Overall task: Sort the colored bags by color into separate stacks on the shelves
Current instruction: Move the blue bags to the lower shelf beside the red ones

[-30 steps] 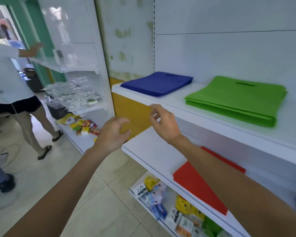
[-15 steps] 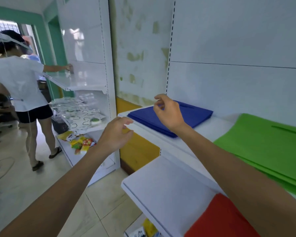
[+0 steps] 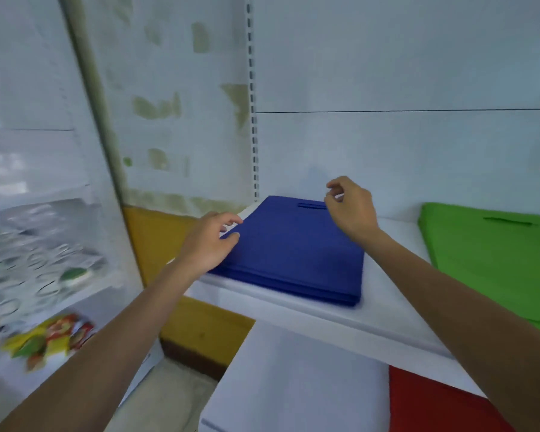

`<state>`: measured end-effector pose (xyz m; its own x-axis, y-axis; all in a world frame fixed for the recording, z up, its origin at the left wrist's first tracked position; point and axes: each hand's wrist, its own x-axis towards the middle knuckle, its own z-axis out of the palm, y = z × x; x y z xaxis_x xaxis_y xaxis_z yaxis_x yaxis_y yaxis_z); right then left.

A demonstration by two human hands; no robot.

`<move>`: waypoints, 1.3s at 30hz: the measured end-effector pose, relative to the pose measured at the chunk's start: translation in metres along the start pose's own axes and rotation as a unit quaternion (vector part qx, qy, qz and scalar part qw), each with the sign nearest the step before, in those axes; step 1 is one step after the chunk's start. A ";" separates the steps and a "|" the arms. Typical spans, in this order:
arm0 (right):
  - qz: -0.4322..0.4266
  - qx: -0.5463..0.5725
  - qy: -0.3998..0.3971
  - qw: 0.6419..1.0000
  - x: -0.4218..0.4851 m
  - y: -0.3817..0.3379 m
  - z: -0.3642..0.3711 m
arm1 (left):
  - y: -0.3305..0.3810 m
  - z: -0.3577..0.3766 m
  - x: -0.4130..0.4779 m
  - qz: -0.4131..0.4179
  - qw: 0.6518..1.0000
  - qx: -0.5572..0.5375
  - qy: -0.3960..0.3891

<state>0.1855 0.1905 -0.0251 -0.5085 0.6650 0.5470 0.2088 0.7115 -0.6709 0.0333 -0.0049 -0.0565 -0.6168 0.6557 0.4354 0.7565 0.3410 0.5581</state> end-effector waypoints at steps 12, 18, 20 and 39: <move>0.293 -0.229 0.029 0.928 -0.022 0.042 0.011 | -0.033 0.024 0.060 -0.063 0.993 0.005 -0.097; 0.259 -0.251 0.082 0.929 -0.024 0.038 0.013 | -0.040 0.026 0.062 -0.065 0.992 -0.075 -0.074; 0.221 -0.250 0.099 0.938 -0.025 0.038 0.013 | -0.040 0.025 0.062 -0.065 0.992 -0.091 -0.059; -0.045 -0.283 0.193 0.938 -0.038 -0.010 -0.104 | 0.038 0.013 0.032 0.185 0.974 -0.087 0.093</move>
<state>0.2901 0.1820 0.0127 -0.2286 0.5514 0.8023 0.6456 0.7028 -0.2990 0.0451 0.0373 -0.0307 -0.3500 0.5734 0.7407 0.8960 -0.0258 0.4434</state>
